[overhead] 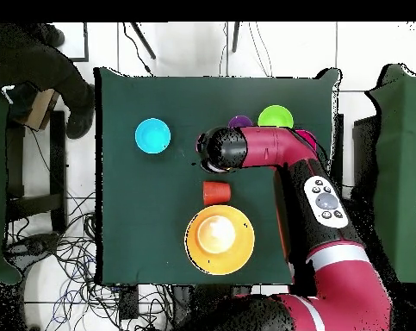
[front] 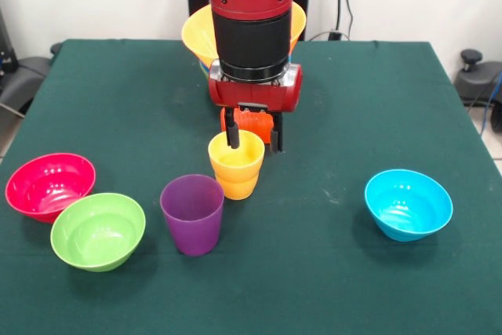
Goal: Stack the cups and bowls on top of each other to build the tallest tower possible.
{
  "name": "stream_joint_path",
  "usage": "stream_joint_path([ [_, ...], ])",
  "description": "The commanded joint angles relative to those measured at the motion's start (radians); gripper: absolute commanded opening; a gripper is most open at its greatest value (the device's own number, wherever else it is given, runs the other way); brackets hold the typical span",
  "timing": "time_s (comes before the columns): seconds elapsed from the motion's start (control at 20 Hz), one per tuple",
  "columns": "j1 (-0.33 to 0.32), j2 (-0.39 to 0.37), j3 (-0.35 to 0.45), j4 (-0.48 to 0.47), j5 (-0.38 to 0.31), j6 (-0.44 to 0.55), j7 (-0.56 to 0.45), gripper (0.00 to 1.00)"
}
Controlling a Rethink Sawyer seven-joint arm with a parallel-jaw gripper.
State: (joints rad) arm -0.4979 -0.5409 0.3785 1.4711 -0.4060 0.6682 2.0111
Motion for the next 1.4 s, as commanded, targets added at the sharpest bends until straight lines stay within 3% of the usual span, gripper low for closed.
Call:
stream_joint_path([
  [0.05,0.009,0.061,0.032,0.01,-0.076,0.071,-0.176,1.0],
  [0.5,0.01,0.114,0.034,-0.005,-0.091,0.024,-0.171,1.0],
  [1.0,0.008,0.103,0.038,0.001,-0.087,0.025,-0.175,1.0],
  [1.05,0.007,0.102,0.038,0.005,-0.084,0.026,-0.173,0.0],
  [1.4,0.022,0.104,0.035,-0.027,-0.103,0.064,-0.21,0.0],
])
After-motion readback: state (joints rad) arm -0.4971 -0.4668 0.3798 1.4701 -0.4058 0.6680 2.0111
